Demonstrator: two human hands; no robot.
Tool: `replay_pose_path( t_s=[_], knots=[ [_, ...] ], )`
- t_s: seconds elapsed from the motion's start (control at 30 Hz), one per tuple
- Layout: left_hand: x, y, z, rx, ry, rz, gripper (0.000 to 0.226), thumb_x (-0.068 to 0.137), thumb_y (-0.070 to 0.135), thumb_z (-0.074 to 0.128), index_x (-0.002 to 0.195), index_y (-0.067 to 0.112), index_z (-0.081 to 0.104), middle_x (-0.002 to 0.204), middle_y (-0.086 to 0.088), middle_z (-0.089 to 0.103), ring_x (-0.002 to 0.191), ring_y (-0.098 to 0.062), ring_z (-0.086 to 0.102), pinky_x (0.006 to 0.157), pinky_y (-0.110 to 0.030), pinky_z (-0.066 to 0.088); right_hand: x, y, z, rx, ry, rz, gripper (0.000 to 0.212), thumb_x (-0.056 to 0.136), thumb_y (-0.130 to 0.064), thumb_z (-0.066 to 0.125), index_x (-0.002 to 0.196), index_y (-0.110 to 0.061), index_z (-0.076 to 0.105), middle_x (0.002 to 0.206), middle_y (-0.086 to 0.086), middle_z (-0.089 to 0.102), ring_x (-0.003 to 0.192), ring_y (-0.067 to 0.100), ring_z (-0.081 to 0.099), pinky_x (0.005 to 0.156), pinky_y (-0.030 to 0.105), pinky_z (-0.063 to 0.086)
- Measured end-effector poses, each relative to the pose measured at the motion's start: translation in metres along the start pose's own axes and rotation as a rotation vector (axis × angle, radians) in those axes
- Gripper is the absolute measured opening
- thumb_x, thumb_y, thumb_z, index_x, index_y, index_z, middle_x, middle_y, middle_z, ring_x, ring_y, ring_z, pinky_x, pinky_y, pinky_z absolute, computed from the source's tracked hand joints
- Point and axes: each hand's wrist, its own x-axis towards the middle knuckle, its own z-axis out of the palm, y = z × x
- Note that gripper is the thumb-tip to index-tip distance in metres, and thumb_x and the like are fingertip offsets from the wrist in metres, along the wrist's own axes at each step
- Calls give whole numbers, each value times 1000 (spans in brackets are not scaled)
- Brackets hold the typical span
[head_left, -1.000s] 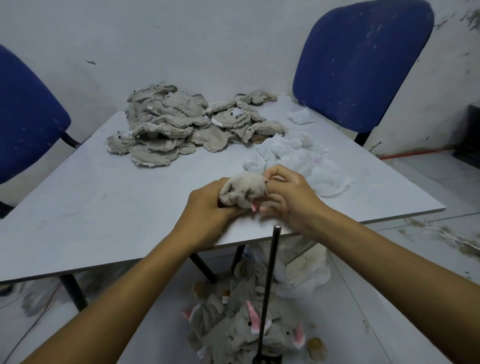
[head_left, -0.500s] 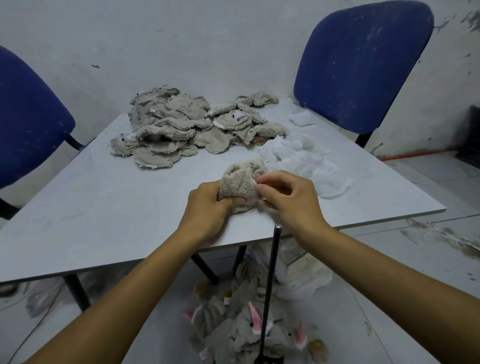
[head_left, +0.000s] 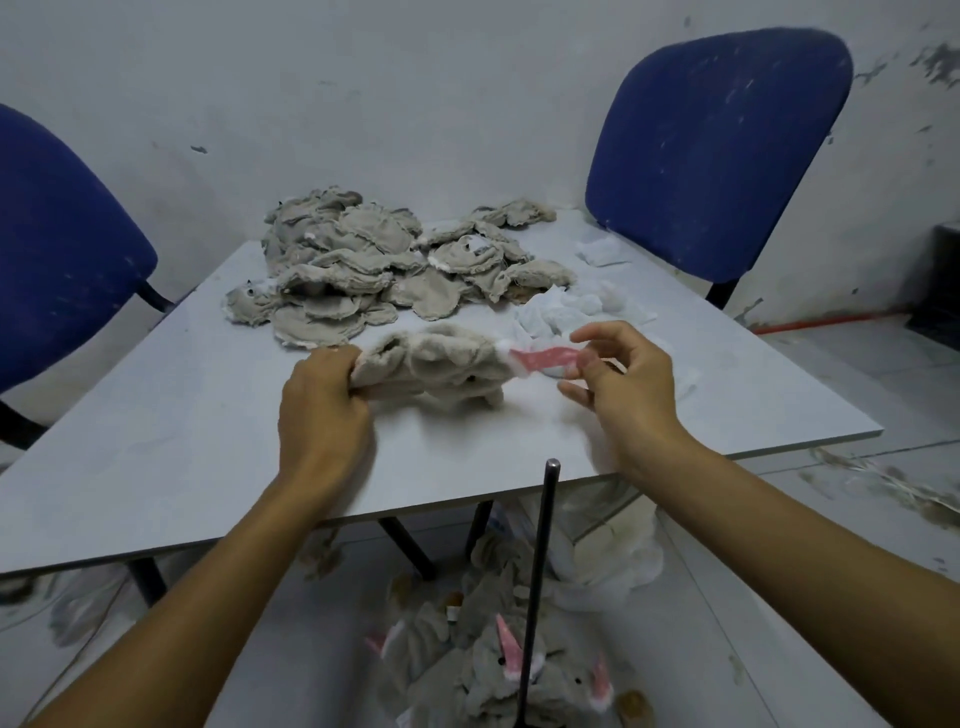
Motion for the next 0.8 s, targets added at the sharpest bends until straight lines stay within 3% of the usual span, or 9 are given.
replay_pose_path(
  t_s=[0.13,0.23,0.37,0.43,0.5,0.57,0.63,0.7,0.8],
  knots=[
    [-8,13,1,50,-194,225,62,68,13,67,127,28,56,134,-3,42,127,-23,33,95,-39,21,-3,10,4,-277,-132,-114,21,99,-6,54,96,-22,67,98,8,59,85,17,64,75,33,58],
    [-6,19,-4,117,-482,417,79,68,37,58,145,37,39,148,6,34,137,-14,25,104,-38,16,-5,15,4,-743,-207,-326,18,98,-27,57,114,-30,64,98,0,50,93,15,50,83,34,45],
    [-9,24,-4,129,-739,363,74,73,71,35,141,43,45,143,16,38,132,-8,29,107,-37,19,-19,13,5,-1160,-173,-655,23,95,-43,58,111,-29,68,105,-1,52,103,22,45,79,40,37],
    [-6,30,-7,-3,-779,197,63,75,80,30,120,48,61,132,18,48,125,-8,39,107,-42,25,-23,11,7,-1293,-286,-665,32,96,-50,53,121,-33,63,106,-3,51,105,24,45,78,38,36],
    [-2,34,-8,-139,-651,45,44,87,71,38,87,41,69,110,12,65,109,-15,55,100,-44,37,-21,11,10,-1296,-467,-501,40,98,-52,47,136,-41,50,105,-7,42,108,22,42,83,38,39],
    [-2,35,-7,-34,-494,69,33,96,54,49,81,30,65,89,8,67,93,-20,60,90,-43,42,-17,9,12,-1227,-581,-448,37,100,-43,51,137,-42,49,102,-8,38,106,21,41,85,39,43],
    [-4,36,-1,72,-460,131,20,91,50,59,92,30,59,95,9,62,94,-16,55,89,-41,38,-16,6,13,-1149,-615,-513,28,97,-25,59,123,-33,60,100,-6,43,100,22,46,81,40,48],
    [-5,38,6,71,-556,156,32,88,52,62,115,35,56,113,8,54,103,-15,49,93,-41,37,-16,5,12,-1096,-588,-575,25,86,-6,65,103,-25,65,95,-4,50,92,23,50,72,41,48],
    [1,41,11,-121,-626,7,44,86,42,71,126,34,57,120,3,60,95,-14,55,75,-28,43,-15,8,15,-1161,-491,-686,19,83,-8,67,93,-24,66,93,-6,58,90,21,50,74,34,35]
  ],
)
